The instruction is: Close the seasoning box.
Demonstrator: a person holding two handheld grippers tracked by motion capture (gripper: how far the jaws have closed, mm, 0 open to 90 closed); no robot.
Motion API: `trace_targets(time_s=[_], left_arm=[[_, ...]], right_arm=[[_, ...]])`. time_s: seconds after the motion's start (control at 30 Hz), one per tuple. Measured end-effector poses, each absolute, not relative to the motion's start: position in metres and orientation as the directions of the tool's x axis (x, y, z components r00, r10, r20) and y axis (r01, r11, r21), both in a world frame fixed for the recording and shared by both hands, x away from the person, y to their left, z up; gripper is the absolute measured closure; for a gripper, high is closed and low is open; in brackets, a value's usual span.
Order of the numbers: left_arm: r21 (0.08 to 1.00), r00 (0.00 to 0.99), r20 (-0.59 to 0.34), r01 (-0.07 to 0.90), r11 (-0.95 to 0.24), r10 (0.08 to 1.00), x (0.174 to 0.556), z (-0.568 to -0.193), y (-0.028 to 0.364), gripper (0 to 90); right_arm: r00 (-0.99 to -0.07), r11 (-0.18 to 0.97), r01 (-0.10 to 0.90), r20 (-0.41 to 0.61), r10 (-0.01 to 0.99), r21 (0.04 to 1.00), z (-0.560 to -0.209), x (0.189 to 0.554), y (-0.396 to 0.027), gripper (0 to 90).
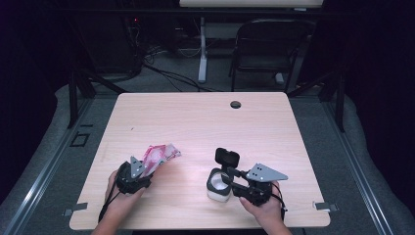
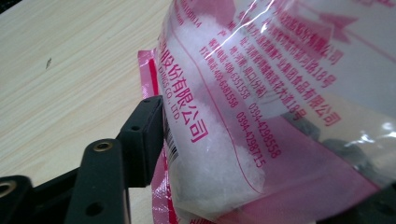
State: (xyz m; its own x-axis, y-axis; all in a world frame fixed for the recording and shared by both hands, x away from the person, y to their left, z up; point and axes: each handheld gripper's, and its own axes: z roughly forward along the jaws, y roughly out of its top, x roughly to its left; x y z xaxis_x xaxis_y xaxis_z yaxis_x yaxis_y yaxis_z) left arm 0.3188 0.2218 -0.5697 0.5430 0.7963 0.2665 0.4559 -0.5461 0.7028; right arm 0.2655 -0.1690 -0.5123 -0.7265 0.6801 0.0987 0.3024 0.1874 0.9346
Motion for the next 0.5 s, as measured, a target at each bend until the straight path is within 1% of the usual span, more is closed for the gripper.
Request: trace_targets(time_s=[0.13,0.5], left_arm=[[0.695,0.568,0.272,0.443,-0.566,0.777,0.3162,-0.5690,0.2192,36.6],[0.685,0.589,0.262,0.444,-0.578,0.764,0.3116,-0.5689,0.2156,33.2]], right_arm=[[-0.725,0.187,0.303,0.099,0.681,0.935,-0.5124,0.2657,-0.1696,62.5],[-0.720,0.177,0.300,0.100,0.687,0.937,-0.5097,0.2656,-0.1736,60.4]])
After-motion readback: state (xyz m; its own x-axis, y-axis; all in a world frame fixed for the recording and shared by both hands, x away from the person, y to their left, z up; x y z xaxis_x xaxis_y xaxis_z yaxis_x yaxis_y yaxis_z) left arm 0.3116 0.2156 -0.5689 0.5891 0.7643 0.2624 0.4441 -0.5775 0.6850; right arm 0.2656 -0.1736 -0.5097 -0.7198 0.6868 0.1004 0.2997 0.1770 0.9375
